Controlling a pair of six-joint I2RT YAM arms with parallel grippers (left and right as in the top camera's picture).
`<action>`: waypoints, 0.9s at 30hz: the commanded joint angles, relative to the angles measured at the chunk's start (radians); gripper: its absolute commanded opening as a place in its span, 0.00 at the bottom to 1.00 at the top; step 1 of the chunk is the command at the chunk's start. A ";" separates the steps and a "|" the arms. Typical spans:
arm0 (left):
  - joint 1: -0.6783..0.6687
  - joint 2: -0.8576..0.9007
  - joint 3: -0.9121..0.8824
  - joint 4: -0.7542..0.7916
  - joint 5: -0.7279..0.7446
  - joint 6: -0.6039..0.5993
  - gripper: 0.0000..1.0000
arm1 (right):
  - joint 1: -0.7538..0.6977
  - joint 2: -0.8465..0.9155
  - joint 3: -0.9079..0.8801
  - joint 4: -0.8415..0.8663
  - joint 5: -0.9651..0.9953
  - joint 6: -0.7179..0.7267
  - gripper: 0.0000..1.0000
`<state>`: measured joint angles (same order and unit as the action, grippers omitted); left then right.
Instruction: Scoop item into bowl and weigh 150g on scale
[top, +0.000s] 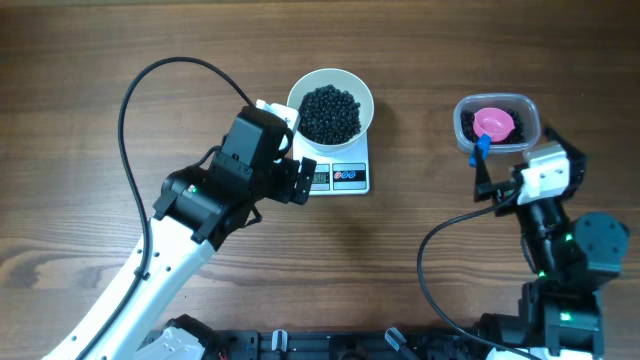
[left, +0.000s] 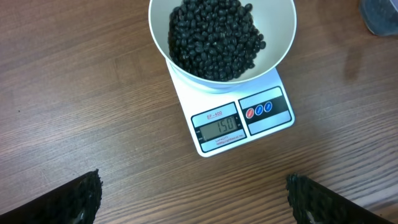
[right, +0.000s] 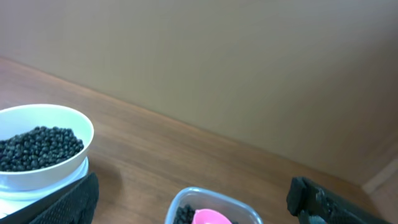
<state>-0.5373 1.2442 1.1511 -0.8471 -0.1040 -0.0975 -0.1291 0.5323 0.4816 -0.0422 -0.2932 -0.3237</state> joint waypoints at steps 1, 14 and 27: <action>0.004 0.002 -0.005 0.002 0.009 0.015 1.00 | 0.046 -0.020 -0.073 0.057 -0.039 -0.011 1.00; 0.004 0.002 -0.005 0.002 0.009 0.015 1.00 | 0.172 -0.234 -0.233 0.058 0.121 -0.013 1.00; 0.004 0.002 -0.005 0.002 0.009 0.014 1.00 | 0.172 -0.369 -0.414 0.190 0.174 0.036 1.00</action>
<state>-0.5373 1.2442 1.1511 -0.8474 -0.1036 -0.0975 0.0387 0.1936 0.0986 0.1284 -0.1520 -0.3115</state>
